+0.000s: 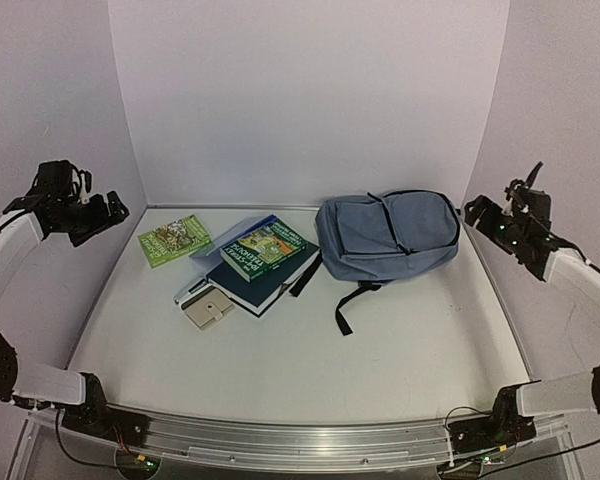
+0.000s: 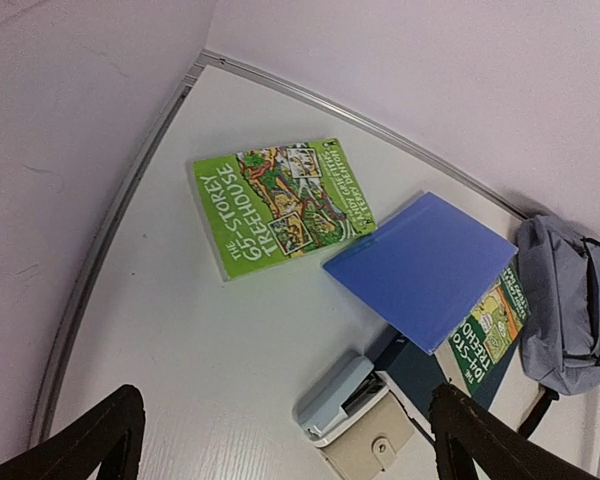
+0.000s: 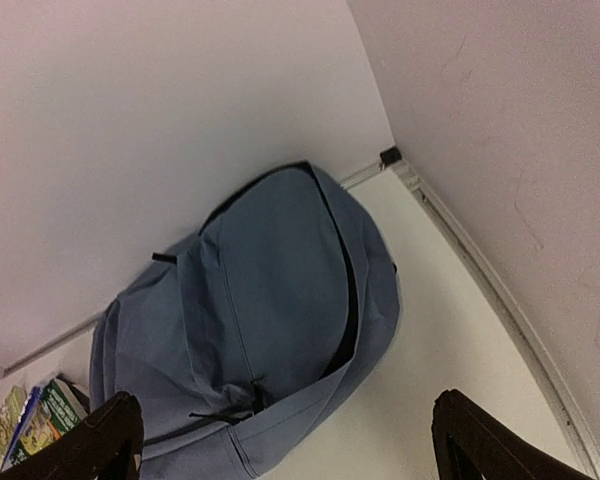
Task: Pack the student bag
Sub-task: Adjust the student bag at the center of the board.
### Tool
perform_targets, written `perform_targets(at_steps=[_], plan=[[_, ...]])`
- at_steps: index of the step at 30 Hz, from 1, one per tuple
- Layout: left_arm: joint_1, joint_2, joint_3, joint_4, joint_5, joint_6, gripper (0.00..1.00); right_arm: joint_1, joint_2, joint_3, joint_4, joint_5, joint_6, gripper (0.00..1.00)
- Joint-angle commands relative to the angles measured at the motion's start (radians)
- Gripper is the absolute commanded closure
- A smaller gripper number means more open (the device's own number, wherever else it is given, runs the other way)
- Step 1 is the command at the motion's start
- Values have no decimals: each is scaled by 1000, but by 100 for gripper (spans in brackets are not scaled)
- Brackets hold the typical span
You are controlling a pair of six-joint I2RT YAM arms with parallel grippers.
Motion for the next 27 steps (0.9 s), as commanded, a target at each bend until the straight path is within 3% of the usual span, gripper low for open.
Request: perform_targets(at_steps=[1, 10, 18, 20, 21, 24, 27], plan=[[0, 17, -19, 92, 106, 24, 0, -1, 169, 100, -28, -91, 17, 3], [1, 34, -46, 100, 157, 5, 0, -39, 513, 235, 43, -83, 48, 22], [2, 47, -52, 101, 168, 3, 0, -39, 708, 350, 78, -80, 3, 40], [1, 57, -51, 100, 174, 1, 0, -39, 745, 379, 78, -94, -11, 51], [1, 62, -49, 99, 176, 1, 0, -40, 757, 391, 77, -109, -19, 66], [0, 72, -48, 101, 189, 4, 0, -39, 725, 395, 79, -144, -17, 91], [-15, 76, -49, 101, 189, 14, 0, -39, 624, 355, 77, -135, 17, 100]])
